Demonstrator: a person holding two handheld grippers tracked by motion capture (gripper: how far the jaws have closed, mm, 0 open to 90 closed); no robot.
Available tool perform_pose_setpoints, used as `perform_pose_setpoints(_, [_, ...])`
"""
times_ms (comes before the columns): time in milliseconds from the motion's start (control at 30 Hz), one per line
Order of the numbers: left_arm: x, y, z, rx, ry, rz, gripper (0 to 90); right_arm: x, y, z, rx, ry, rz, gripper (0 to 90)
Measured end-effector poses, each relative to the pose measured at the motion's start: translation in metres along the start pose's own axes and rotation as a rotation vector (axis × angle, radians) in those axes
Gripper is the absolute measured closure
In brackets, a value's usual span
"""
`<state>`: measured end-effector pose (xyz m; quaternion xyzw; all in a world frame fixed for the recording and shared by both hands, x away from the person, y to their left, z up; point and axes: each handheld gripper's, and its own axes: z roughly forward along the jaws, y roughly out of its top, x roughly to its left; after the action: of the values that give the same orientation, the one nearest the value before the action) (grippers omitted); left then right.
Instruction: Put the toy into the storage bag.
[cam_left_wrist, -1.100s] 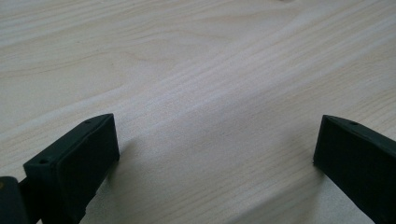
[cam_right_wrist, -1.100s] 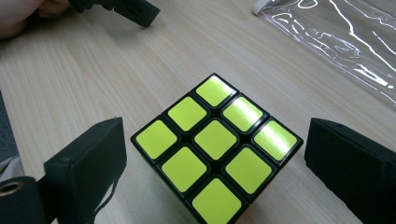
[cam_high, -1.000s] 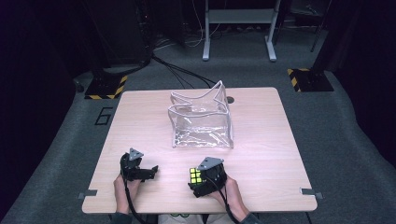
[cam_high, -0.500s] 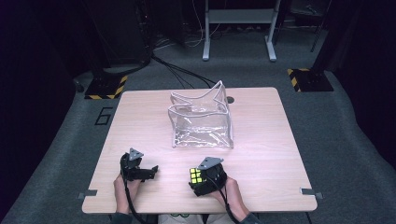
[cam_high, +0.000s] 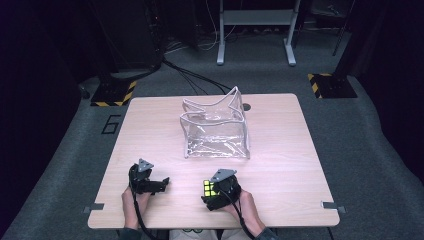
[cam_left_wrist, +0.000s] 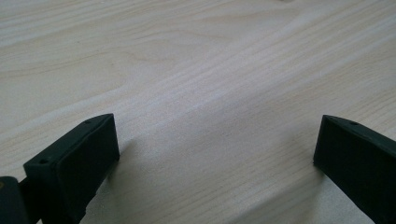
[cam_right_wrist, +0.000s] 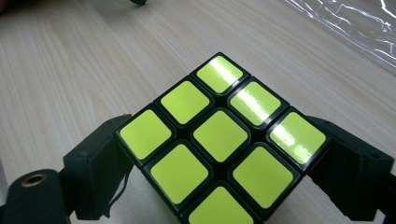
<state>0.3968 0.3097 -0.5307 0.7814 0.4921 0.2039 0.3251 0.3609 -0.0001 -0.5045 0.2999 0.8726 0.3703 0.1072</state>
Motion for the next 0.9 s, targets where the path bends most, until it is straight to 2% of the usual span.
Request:
perform_pose_setpoints(233, [0.000, 0.000, 0.000, 0.000, -0.001, 0.001, 0.0, 0.000, 0.000, -0.001, -0.003, -0.004, -0.010, 13.6])
perform_pose_setpoints(367, [0.000, 0.000, 0.000, 0.000, -0.001, 0.001, 0.0, 0.001, 0.000, -0.002, 0.001, 0.002, 0.001, 13.7])
perform_pose_setpoints(600, [0.000, 0.000, 0.000, -0.001, 0.000, 0.000, 0.0, -0.001, 0.000, -0.003, -0.011, -0.001, -0.018, 13.8])
perform_pose_setpoints(900, [0.000, 0.000, 0.000, -0.002, -0.001, 0.001, 0.0, -0.006, 0.002, -0.012, -0.026, -0.015, -0.003, 13.8])
